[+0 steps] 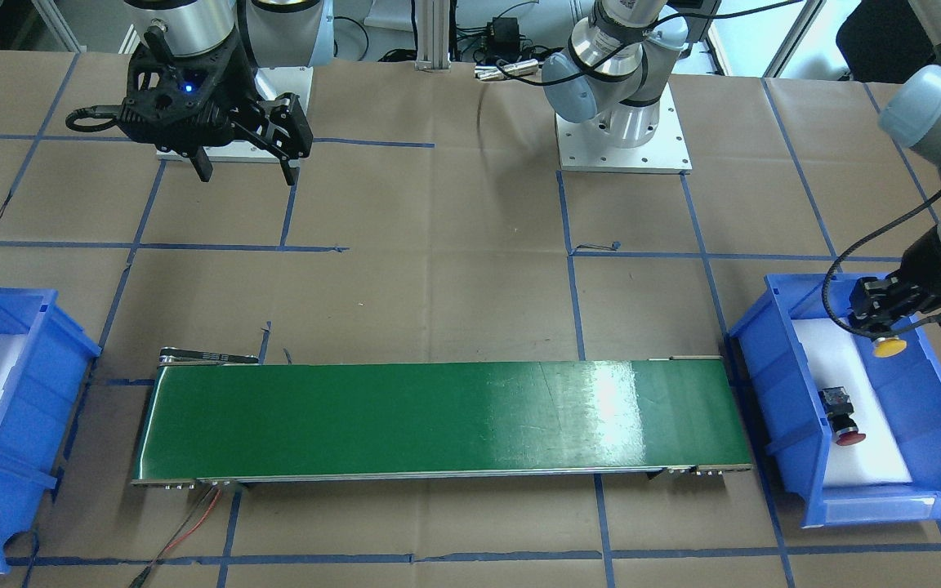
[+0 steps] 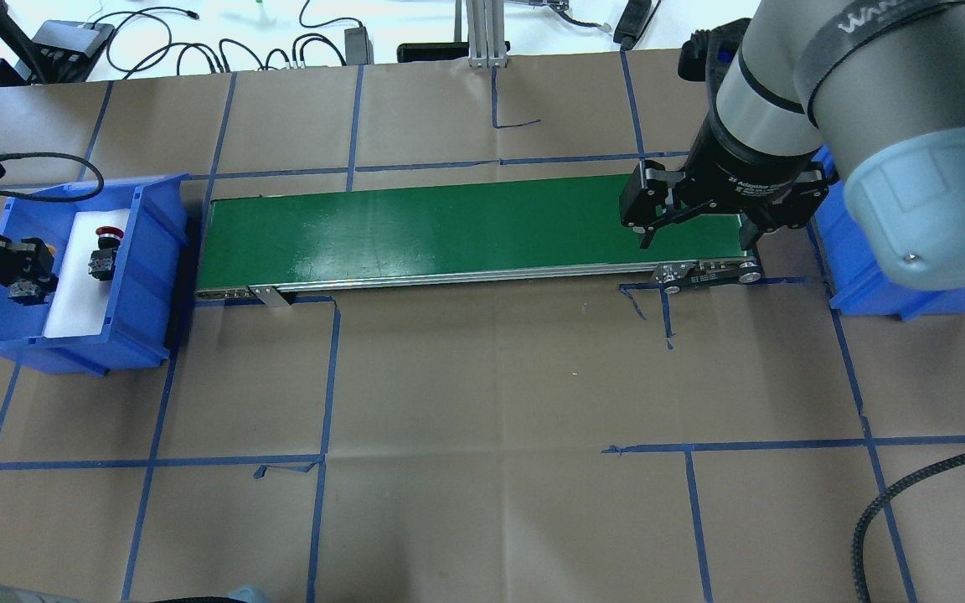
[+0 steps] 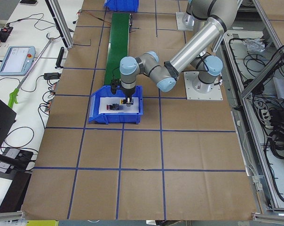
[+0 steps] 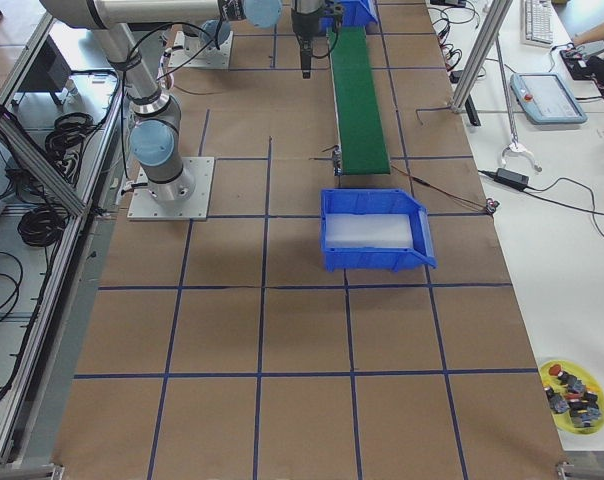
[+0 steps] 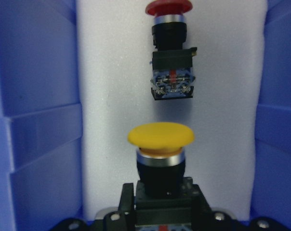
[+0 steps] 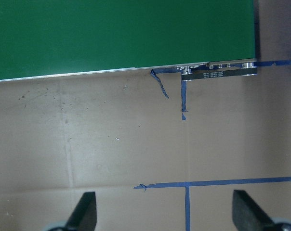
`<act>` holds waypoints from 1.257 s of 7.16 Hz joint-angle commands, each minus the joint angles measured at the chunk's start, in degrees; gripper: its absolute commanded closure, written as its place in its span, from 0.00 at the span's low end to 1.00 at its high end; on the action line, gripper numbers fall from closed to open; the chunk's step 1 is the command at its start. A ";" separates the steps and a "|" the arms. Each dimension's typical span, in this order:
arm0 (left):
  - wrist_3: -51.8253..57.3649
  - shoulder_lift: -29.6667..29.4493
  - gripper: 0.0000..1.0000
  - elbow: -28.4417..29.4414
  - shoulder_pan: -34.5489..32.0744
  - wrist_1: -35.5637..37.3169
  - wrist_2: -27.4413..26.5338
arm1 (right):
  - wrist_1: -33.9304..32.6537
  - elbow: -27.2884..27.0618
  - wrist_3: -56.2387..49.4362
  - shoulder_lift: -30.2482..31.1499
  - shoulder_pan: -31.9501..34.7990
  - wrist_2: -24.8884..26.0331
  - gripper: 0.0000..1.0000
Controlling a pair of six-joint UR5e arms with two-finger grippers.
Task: Transport two buttons from left to right
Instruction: 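Lift the yellow button and carry it over the green conveyor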
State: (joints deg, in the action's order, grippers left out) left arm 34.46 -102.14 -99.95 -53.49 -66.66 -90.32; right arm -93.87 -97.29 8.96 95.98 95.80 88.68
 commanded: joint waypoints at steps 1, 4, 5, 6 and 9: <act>-0.01 -1.30 0.88 11.91 -0.21 -12.48 -0.03 | 0.00 0.00 0.00 0.00 0.00 0.00 0.00; -3.41 -2.98 0.88 15.75 -6.86 -14.64 0.66 | 0.00 0.00 0.00 0.00 0.00 0.00 0.00; -7.96 -3.94 0.88 16.09 -11.07 -14.20 0.84 | 0.00 0.00 0.00 0.00 0.00 0.00 0.00; -12.70 -4.47 0.88 16.71 -16.15 -14.11 0.15 | 0.00 0.00 0.00 0.00 0.00 0.00 0.00; -23.63 -6.31 0.88 14.88 -25.06 -13.41 0.32 | 0.00 0.00 0.00 0.00 0.00 0.00 0.00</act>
State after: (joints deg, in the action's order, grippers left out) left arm 14.30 -107.32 -84.16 -75.45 -80.53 -90.09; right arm -93.87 -97.32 8.97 95.98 95.80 88.68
